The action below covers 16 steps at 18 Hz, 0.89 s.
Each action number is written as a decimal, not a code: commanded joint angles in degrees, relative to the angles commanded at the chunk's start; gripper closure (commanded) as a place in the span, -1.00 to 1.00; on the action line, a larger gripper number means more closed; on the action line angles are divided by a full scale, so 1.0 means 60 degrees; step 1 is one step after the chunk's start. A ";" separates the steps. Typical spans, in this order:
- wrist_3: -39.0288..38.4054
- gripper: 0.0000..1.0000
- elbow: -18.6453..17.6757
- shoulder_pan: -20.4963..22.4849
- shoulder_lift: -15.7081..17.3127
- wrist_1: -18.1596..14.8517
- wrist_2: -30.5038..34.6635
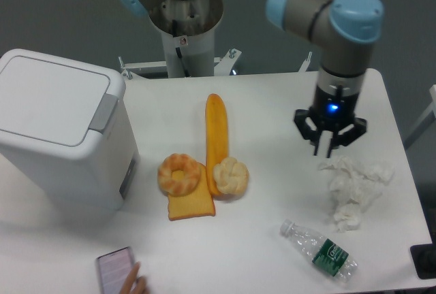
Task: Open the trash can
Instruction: 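Move the gripper across the table to the trash can lid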
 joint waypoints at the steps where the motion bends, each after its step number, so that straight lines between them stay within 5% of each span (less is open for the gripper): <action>1: -0.0424 0.80 0.0000 -0.0264 0.0088 0.0000 -0.0073; 6: -0.2229 0.80 -0.0044 -0.1670 0.0659 -0.0015 -0.0497; 16: -0.3723 0.79 -0.0175 -0.3019 0.1626 -0.0644 -0.1684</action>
